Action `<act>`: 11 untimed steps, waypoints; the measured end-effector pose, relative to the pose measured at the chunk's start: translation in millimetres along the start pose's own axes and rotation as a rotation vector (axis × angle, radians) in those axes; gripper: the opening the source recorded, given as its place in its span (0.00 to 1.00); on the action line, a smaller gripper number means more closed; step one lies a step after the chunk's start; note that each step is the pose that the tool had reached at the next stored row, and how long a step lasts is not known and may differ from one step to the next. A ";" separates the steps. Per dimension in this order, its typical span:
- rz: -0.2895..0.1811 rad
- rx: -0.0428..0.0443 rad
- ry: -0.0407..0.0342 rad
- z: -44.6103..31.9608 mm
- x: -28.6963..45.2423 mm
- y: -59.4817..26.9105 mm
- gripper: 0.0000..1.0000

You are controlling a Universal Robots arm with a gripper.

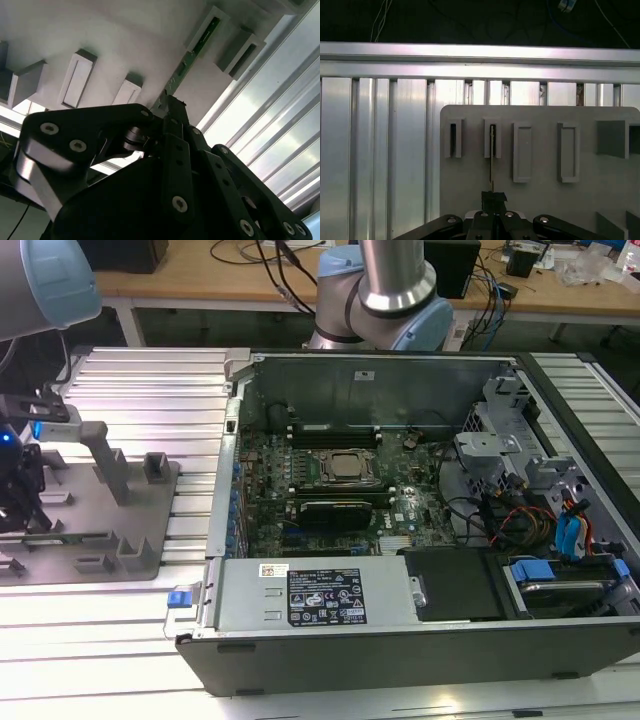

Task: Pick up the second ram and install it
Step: 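Pick up the second ram and move it above second insertion slot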

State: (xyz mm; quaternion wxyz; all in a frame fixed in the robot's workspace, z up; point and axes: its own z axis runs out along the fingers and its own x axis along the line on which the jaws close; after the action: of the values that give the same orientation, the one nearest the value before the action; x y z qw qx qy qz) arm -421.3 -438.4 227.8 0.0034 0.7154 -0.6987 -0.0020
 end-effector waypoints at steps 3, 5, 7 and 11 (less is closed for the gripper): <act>0.000 0.0010 0.0000 1.3 0.0 1.9 0.08; 0.000 0.0010 0.0000 1.3 -0.1 2.0 0.08; 0.000 0.0010 0.0001 1.3 0.0 2.0 0.08; 0.000 0.0010 0.0001 1.4 0.0 2.0 0.28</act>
State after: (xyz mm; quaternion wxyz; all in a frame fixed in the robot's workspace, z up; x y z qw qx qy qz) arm -423.3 -438.5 226.4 0.0031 0.7154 -0.6987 -0.0016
